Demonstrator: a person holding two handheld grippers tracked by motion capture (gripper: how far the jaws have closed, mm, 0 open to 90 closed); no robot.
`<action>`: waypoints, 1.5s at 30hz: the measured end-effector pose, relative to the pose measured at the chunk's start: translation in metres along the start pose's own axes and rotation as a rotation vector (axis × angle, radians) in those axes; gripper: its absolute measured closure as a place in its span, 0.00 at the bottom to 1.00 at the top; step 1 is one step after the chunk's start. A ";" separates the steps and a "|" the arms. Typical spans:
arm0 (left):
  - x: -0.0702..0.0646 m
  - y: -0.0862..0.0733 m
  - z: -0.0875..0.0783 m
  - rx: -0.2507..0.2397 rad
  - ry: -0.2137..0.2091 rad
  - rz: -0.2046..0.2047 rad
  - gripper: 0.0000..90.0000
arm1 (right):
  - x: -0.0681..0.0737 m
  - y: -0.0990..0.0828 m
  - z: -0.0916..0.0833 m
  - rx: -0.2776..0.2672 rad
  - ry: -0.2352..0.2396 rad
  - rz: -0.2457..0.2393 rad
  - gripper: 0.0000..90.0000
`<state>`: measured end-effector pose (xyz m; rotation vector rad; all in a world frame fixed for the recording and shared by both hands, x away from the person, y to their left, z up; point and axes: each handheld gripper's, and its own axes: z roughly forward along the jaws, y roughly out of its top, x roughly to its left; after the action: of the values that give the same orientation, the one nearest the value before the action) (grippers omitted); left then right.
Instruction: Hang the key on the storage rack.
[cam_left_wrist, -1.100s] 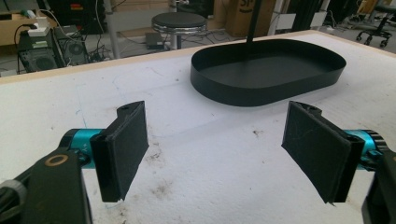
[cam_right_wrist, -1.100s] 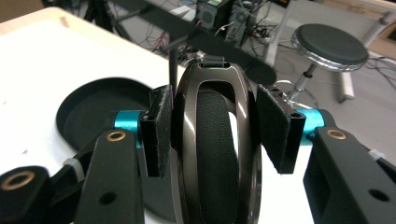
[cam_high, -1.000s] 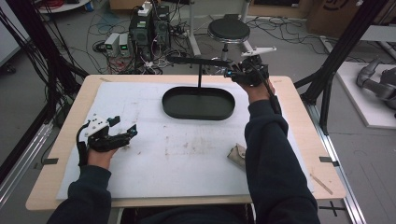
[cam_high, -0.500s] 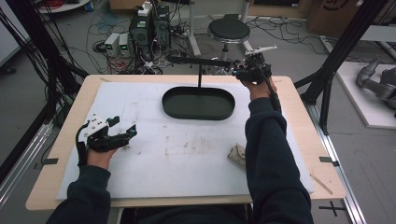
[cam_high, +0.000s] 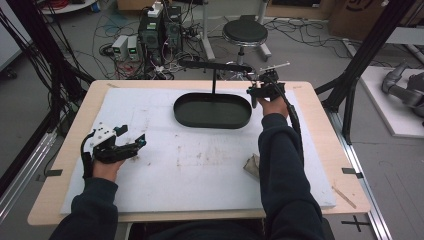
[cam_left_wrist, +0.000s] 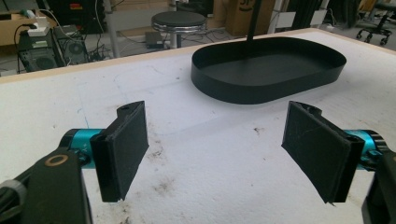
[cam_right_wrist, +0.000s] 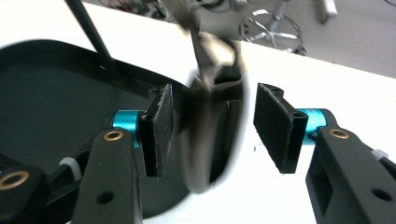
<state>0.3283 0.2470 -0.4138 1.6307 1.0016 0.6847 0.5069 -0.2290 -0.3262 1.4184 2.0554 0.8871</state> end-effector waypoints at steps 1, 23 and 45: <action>0.000 0.000 0.000 -0.001 0.001 -0.003 0.25 | -0.001 0.001 -0.002 -0.009 0.015 0.000 0.48; 0.000 0.000 -0.002 -0.014 0.000 -0.001 0.25 | -0.056 -0.084 -0.116 -0.132 0.094 -0.273 0.28; 0.001 0.000 -0.003 -0.021 0.006 -0.010 0.25 | -0.036 -0.163 -0.121 -0.193 0.081 -0.187 0.23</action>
<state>0.3261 0.2497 -0.4135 1.6046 1.0035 0.6918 0.3325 -0.3325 -0.3642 1.0866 2.0589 1.0457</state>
